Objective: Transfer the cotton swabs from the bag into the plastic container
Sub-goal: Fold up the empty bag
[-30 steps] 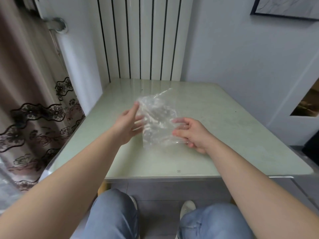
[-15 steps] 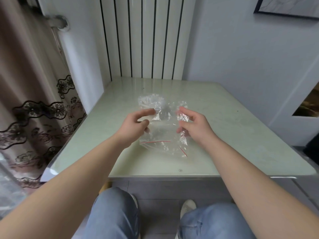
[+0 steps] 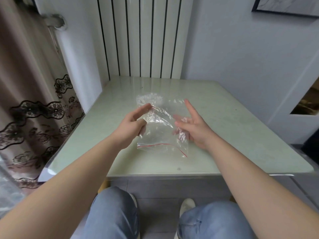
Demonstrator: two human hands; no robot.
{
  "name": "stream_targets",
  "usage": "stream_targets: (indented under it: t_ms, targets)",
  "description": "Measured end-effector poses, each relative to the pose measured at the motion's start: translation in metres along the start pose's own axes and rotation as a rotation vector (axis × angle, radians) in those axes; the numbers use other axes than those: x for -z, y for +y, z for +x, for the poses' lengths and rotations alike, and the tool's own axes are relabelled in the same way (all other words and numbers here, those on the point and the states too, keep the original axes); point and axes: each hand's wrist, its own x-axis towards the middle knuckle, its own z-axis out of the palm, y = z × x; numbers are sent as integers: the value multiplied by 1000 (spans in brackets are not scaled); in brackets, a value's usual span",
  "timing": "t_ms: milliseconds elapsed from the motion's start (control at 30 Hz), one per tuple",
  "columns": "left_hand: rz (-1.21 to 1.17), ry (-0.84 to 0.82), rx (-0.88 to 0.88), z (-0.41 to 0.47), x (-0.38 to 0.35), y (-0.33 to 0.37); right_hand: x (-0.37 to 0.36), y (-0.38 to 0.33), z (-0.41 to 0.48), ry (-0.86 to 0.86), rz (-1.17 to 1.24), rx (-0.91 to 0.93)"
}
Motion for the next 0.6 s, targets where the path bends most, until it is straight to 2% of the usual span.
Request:
stream_targets:
  t_ms: [67,200,267,333,400,500,600]
  targets:
    - [20,-40,7,-1,3,0,0,1,-4,-56,-14,-14]
    - [131,-198,54,-4,4,0,-6,4,-3,50,-50,38]
    - [118,-164,64,-3,2,-1,-6,3,-5,30,-70,32]
    - [67,-120,71,-3,3,0,-4,2,-6,-34,-271,15]
    - [89,-148,67,-3,6,0,-4,6,-6,-65,-431,11]
    - [303,-187,106,-2,9,-4,-5,10,-3,50,-475,59]
    - [516,-52,35,3,8,-9,-2,9,-1,148,-651,149]
